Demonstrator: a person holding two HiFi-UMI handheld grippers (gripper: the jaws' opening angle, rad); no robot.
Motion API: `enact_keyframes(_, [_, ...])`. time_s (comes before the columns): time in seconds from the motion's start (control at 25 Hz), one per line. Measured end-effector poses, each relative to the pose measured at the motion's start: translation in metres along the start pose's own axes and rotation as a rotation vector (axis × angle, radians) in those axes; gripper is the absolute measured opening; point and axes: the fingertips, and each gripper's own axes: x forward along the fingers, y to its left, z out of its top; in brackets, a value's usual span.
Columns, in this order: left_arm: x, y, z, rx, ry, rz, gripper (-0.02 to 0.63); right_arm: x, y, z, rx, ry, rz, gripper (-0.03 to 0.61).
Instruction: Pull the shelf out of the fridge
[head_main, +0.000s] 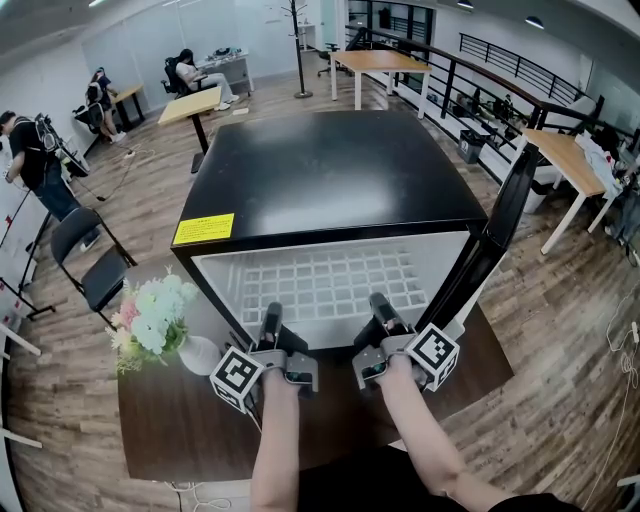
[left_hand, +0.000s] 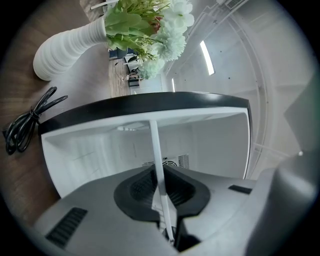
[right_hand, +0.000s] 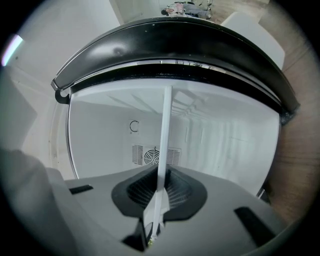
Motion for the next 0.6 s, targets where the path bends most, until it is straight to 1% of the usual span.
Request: enact_keyframes(0.6, [-0.0097,0.0061,-0.0021,0.004,0.001,0.004,0.031,-0.0087,-0.0064,-0.004,0.005,0.0,-0.007,0.015])
